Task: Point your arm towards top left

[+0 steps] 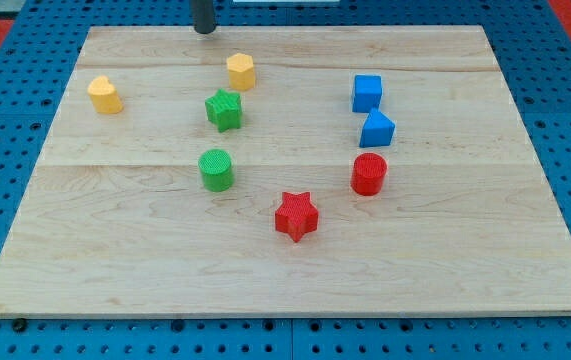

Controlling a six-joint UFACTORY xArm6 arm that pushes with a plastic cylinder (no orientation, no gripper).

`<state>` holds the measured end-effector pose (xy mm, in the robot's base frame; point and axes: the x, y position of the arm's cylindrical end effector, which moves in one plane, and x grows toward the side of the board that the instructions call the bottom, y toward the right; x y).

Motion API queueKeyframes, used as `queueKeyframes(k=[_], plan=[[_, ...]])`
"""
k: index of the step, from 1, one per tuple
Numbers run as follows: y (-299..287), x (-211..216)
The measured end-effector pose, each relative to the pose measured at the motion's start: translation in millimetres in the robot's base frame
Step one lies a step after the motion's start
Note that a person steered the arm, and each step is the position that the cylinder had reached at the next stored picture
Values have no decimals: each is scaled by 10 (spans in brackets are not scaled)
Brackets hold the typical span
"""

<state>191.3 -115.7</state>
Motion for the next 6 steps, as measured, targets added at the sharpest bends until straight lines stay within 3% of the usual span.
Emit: queueKeyframes(k=[2,4,6], plan=[[-320,85],[-1518,386],[-1617,1049]])
